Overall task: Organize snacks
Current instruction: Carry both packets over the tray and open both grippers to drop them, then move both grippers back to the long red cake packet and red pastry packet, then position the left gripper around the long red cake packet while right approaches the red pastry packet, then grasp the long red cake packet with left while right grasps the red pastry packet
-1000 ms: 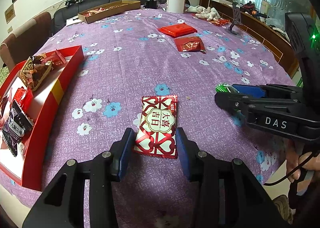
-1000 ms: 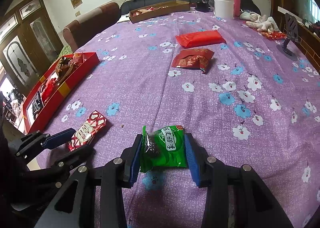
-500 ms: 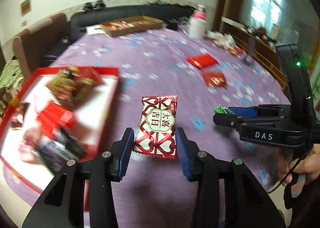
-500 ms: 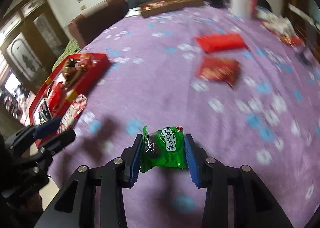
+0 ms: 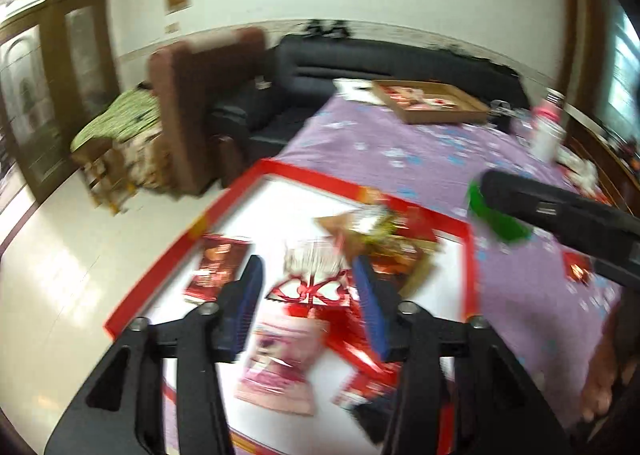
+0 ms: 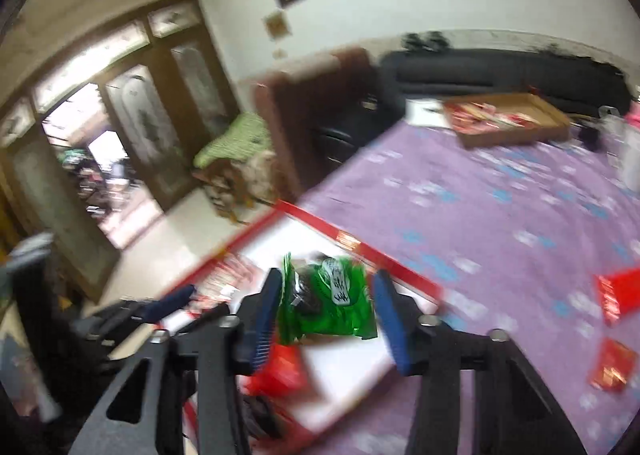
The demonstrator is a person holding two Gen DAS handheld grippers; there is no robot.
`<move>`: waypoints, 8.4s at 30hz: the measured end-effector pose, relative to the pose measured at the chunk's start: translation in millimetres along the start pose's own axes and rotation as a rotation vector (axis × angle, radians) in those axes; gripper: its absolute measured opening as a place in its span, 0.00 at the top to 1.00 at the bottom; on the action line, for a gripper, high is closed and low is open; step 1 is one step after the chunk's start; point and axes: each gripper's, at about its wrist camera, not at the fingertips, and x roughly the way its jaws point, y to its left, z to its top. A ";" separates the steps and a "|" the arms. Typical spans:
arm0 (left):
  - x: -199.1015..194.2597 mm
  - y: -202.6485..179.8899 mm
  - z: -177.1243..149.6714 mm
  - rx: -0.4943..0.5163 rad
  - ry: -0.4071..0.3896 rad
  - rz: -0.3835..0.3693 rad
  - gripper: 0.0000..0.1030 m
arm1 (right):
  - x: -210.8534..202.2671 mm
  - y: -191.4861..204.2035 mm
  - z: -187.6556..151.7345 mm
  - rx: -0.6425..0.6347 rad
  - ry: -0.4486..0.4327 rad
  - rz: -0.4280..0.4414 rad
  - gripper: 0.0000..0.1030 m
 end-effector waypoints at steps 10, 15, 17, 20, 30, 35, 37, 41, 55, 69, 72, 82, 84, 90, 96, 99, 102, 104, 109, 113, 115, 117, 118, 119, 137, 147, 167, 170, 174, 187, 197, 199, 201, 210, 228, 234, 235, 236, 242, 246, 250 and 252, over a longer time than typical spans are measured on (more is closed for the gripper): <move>7.5 -17.0 -10.0 0.024 0.006 -0.015 0.26 | -4.4 -64.8 -29.2 0.138 0.046 -0.061 0.30; -0.7 -61.5 -14.5 0.117 0.017 -0.105 0.26 | -26.7 -113.7 -54.6 0.218 0.082 -0.136 0.30; -2.8 -83.0 -19.0 0.165 0.027 -0.139 0.26 | -39.1 -130.8 -63.8 0.237 0.090 -0.170 0.30; -2.5 -115.1 -23.0 0.227 0.049 -0.179 0.26 | -59.0 -154.9 -77.0 0.265 0.097 -0.227 0.30; 6.1 -192.5 -15.4 0.329 0.083 -0.221 0.26 | -112.5 -225.6 -106.0 0.377 0.084 -0.307 0.29; 13.3 -231.4 -7.9 0.398 0.080 -0.225 0.26 | -131.5 -246.1 -113.6 0.404 0.068 -0.323 0.29; 17.7 -245.6 -2.6 0.412 0.086 -0.234 0.26 | -138.9 -255.8 -116.6 0.422 0.058 -0.327 0.29; 30.8 -274.7 7.8 0.464 0.087 -0.238 0.26 | -149.2 -274.6 -124.3 0.470 0.039 -0.331 0.29; 103.1 -367.2 33.7 0.675 0.112 -0.307 0.27 | -160.7 -293.0 -137.4 0.547 -0.035 -0.300 0.29; 123.1 -408.7 27.7 0.711 0.142 -0.424 0.26 | -164.5 -297.9 -139.4 0.578 -0.059 -0.305 0.29; 123.5 -408.1 27.0 0.705 0.145 -0.447 0.26 | -164.9 -296.9 -139.2 0.575 -0.062 -0.312 0.29; 111.9 -426.0 7.1 0.885 0.124 -0.499 0.26 | -166.0 -296.0 -140.2 0.577 -0.064 -0.314 0.29; 115.3 -425.7 8.2 0.892 0.120 -0.500 0.24 | -165.7 -296.0 -140.2 0.577 -0.062 -0.313 0.29; 133.1 -416.6 22.0 0.782 0.204 -0.543 0.38 | -164.5 -296.3 -140.3 0.579 -0.056 -0.313 0.29; 130.3 -414.3 20.8 0.736 0.181 -0.500 0.45 | -162.0 -294.1 -138.8 0.561 -0.048 -0.328 0.29; 128.5 -406.7 24.4 0.682 0.192 -0.507 0.49 | -160.8 -293.2 -138.6 0.551 -0.044 -0.335 0.29; 126.2 -391.0 32.2 0.613 0.202 -0.494 0.51 | -159.6 -292.2 -138.1 0.539 -0.040 -0.344 0.29; 122.4 -377.1 37.8 0.560 0.201 -0.492 0.54 | -158.5 -291.8 -137.5 0.530 -0.036 -0.351 0.29; 105.1 -335.8 44.2 0.465 0.194 -0.483 0.70 | -158.1 -291.8 -137.8 0.519 -0.034 -0.357 0.29; 92.7 -308.8 34.7 0.435 0.197 -0.436 0.70 | -157.7 -291.1 -137.8 0.511 -0.033 -0.362 0.29; 89.1 -292.8 30.9 0.397 0.202 -0.427 0.70 | -158.0 -292.0 -137.9 0.514 -0.035 -0.358 0.29; 84.5 -282.2 28.5 0.392 0.191 -0.409 0.70 | -158.3 -292.2 -137.6 0.516 -0.035 -0.358 0.29; 82.3 -277.6 27.9 0.390 0.182 -0.391 0.70 | -157.5 -290.7 -136.7 0.510 -0.029 -0.368 0.29; 80.9 -274.3 28.0 0.383 0.177 -0.380 0.70 | -156.1 -288.7 -135.4 0.501 -0.019 -0.381 0.29; 108.9 -297.3 50.9 0.456 0.154 -0.242 0.47 | -67.5 -260.7 -73.0 0.303 0.298 -0.542 0.25; 112.0 -295.8 53.2 0.461 0.173 -0.239 0.47 | -73.1 -264.9 -85.0 0.207 0.278 -0.591 0.50; 135.7 -331.2 42.4 0.565 0.201 -0.296 0.33 | -133.7 -306.8 -101.6 0.338 0.234 -0.448 0.32; 136.3 -333.0 43.0 0.575 0.186 -0.296 0.29 | -137.8 -295.1 -98.4 0.244 0.254 -0.500 0.28; 135.9 -336.6 42.8 0.563 0.155 -0.282 0.29 | -143.5 -288.2 -88.1 0.110 0.282 -0.514 0.27; 130.4 -348.7 28.6 0.603 0.235 -0.331 0.18 | -101.8 -275.1 -90.6 -0.215 0.459 -0.443 0.26; 147.9 -342.3 22.9 0.450 0.295 -0.351 0.14 | -100.1 -294.9 -95.6 -0.048 0.433 -0.372 0.25; 145.3 -343.6 20.1 0.433 0.276 -0.338 0.14 | -99.4 -292.7 -96.0 -0.040 0.431 -0.386 0.25; 142.6 -345.3 17.8 0.423 0.259 -0.329 0.17 | -99.1 -288.6 -96.3 -0.027 0.428 -0.399 0.31; 120.2 -353.5 4.9 0.465 0.221 -0.365 0.50 | -108.7 -275.8 -104.1 0.051 0.413 -0.444 0.43; 64.1 -299.0 -36.9 0.443 0.246 -0.444 0.52 | -112.0 -226.8 -119.8 0.138 0.411 -0.383 0.44; 40.4 -269.3 -55.0 0.419 0.257 -0.482 0.51 | -104.0 -199.9 -125.2 0.139 0.414 -0.381 0.45; 36.4 -263.6 -58.6 0.413 0.259 -0.492 0.51 | -103.0 -198.0 -125.9 0.138 0.413 -0.384 0.45; 33.3 -259.3 -61.5 0.408 0.260 -0.498 0.51 | -102.8 -193.8 -127.2 0.142 0.410 -0.387 0.45; 16.4 -229.3 -75.0 0.372 0.264 -0.520 0.52 | -101.4 -169.6 -135.8 0.166 0.407 -0.360 0.45; 7.7 -213.6 -82.5 0.357 0.261 -0.523 0.52 | -99.5 -150.5 -141.5 0.160 0.416 -0.362 0.45; -2.2 -198.5 -90.5 0.344 0.255 -0.528 0.52 | -101.0 -131.2 -150.5 0.155 0.418 -0.359 0.45; -6.5 -194.6 -93.9 0.345 0.252 -0.529 0.52 | -102.3 -124.1 -154.0 0.150 0.421 -0.357 0.45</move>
